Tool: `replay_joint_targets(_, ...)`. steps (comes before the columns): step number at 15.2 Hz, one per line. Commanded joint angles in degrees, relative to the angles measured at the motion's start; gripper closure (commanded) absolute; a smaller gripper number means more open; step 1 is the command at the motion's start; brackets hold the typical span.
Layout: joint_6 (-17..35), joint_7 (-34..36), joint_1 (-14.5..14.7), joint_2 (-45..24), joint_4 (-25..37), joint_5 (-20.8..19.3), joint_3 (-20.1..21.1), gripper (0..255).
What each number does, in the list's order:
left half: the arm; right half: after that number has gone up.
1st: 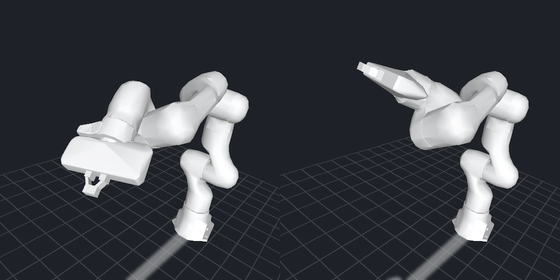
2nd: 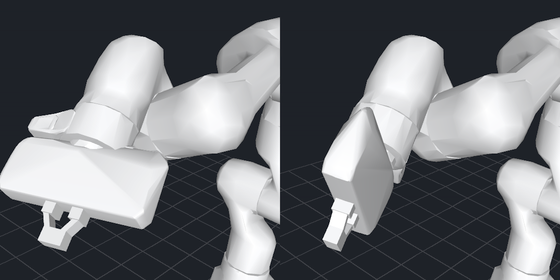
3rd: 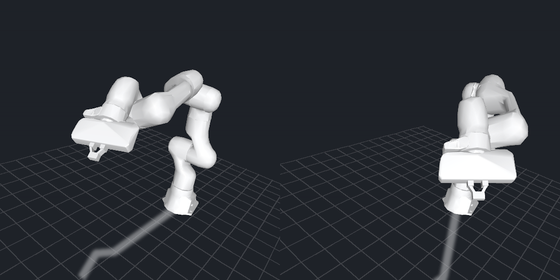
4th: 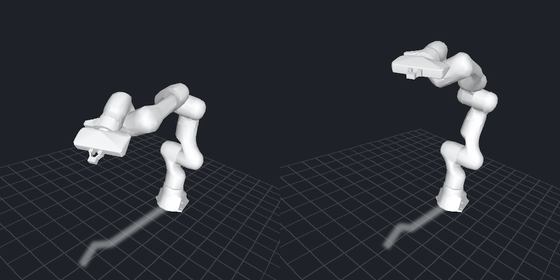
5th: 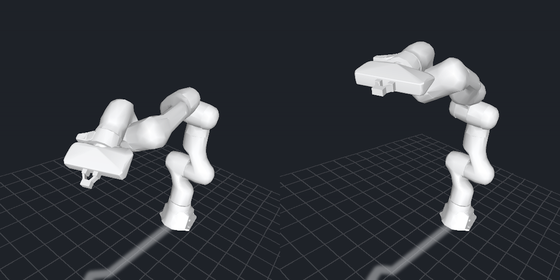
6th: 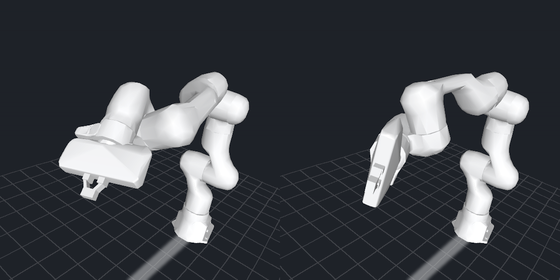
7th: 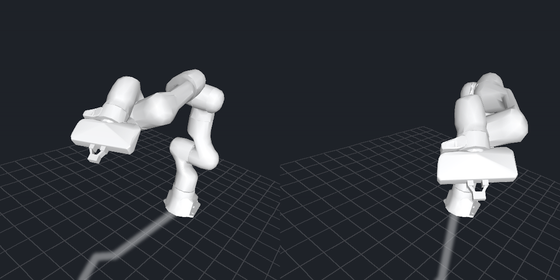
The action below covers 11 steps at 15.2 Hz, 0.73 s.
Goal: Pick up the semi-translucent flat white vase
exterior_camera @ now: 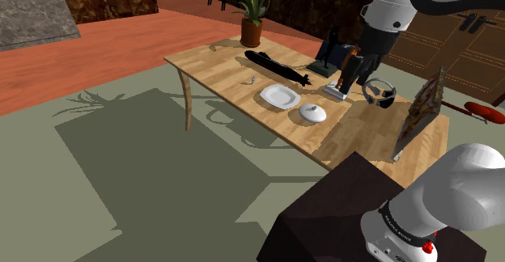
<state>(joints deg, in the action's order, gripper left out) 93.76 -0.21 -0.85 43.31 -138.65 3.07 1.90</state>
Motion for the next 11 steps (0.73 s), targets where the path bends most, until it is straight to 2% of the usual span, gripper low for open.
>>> replay_joint_targets(1,0.0,0.0,0.0,0.0,0.0,0.0,0.0,0)
replay_joint_targets(11,17.8,-6.5,-3.9,-12.0,-4.9,-4.8,-6.0,0)
